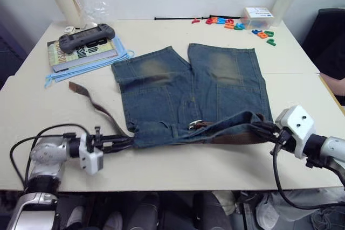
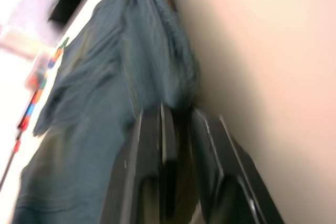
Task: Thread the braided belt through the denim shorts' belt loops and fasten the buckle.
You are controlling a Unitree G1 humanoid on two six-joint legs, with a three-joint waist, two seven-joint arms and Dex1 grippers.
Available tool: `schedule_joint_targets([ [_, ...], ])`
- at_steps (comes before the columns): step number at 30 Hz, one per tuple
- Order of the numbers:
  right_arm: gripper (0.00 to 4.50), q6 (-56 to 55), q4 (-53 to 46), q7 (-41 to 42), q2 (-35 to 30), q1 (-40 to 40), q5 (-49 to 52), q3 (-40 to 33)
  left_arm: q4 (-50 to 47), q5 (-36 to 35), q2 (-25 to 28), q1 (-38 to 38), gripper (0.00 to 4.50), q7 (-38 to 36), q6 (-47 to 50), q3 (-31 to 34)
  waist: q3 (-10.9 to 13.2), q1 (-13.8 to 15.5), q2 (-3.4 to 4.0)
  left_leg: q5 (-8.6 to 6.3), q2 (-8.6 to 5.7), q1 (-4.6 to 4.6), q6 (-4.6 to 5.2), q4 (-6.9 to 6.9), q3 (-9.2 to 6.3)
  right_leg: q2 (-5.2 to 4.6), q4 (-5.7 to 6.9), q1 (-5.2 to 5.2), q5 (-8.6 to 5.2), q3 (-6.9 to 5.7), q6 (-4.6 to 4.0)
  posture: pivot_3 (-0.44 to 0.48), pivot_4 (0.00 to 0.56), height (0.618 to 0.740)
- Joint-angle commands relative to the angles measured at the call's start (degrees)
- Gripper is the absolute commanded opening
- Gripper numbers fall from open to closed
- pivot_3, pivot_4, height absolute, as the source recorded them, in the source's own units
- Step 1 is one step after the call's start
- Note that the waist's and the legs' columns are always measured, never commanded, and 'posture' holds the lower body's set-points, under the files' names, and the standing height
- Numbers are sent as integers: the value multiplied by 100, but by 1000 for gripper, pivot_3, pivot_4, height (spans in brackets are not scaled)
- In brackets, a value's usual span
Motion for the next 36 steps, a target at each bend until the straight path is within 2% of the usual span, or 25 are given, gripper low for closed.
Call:
schedule_joint_targets([
  [1,68,280,-87,171,-369,289,-144,-109,771,620,240,85,763,270,-310,-84,-19,36,20,-3,0,4,4,-1,1,0,-2,3,0,0,0,0,150,654],
  [6,68,426,-207,152,-558,556,-197,-144,1000,1044,435,72,763,794,-118,-313,-76,38,95,-8,3,10,5,-11,1,3,-6,6,-3,0,-2,0,150,654],
  [8,1071,423,-345,166,-529,619,-150,-246,919,1044,451,50,1305,979,-17,-371,-84,29,105,-8,4,14,5,-13,2,4,-5,7,-3,2,-2,0,150,654],
  [9,1254,472,-419,167,-487,610,-58,-322,871,1013,459,49,1425,1015,12,-421,-89,23,113,-8,4,16,5,-13,3,4,-4,9,-3,2,-2,0,150,654],
  [10,1838,528,-487,174,-451,600,39,-391,833,1007,475,52,1954,1070,31,-469,-92,26,109,-7,5,17,4,-14,3,5,-4,9,-3,2,-1,0,150,654],
  [11,2090,570,-563,190,-410,589,150,-458,798,1012,496,56,2175,1129,56,-520,-96,29,103,-7,8,17,4,-13,1,8,-2,10,-3,0,-1,0,150,654],
  [14,3430,727,-802,266,-261,530,580,-719,627,833,552,88,3311,1217,273,-659,-102,36,99,-7,7,18,3,-14,1,8,-4,12,-3,0,-1,0,150,654],
  [16,4491,845,-936,427,-262,578,838,-968,352,567,630,141,4292,1161,446,-795,-103,40,99,-7,6,19,4,-14,1,7,-5,13,-3,1,-1,0,150,654],
  [17,4500,912,-974,525,-290,608,956,-1124,158,374,671,173,4484,1099,608,-857,-103,38,99,-7,6,19,4,-14,0,8,-6,14,-3,0,-1,0,150,654],
  [20,4500,1303,-1054,925,-441,623,1580,-1740,-648,-312,833,288,4484,795,1315,-1033,-103,34,98,-10,6,18,8,-15,0,8,-14,15,-3,1,-1,0,150,654],
  [23,4500,1691,-1016,1030,-605,268,2314,-2248,-1628,-884,968,321,4484,553,2247,-1095,-94,37,83,-11,8,17,9,-14,-3,9,-26,24,-1,-2,3,0,150,654],
  [26,4500,1919,-884,754,-729,-404,2940,-2326,-2409,-1276,1042,278,4484,267,3290,-1129,-87,29,73,-11,11,16,9,-12,-11,9,-30,28,1,-7,4,0,150,654],
  [28,4500,1992,-722,206,-692,-1086,3097,-1943,-2793,-1442,979,214,4484,235,4002,-1075,-86,17,71,-11,14,17,9,-14,-11,9,-34,30,1,-9,4,0,150,654],
  [30,4500,2069,-451,-553,-519,-1882,2849,-1234,-3029,-1628,861,73,4484,381,4938,-1006,-84,-16,71,-10,15,17,8,-16,-12,8,-37,30,1,-8,3,0,150,654],
  [33,4500,2244,328,-1784,-120,-2813,1861,20,-2940,-1659,587,-331,4484,680,6260,-952,-77,-44,58,-9,16,17,6,-17,-15,8,-39,31,1,-11,2,0,150,654],
  [36,4500,2052,1005,-2097,78,-3175,1096,941,-2654,-1483,308,-703,4484,900,7163,-911,-73,-51,50,-5,8,12,3,-17,-16,7,-40,28,3,-11,5,0,150,654],
])
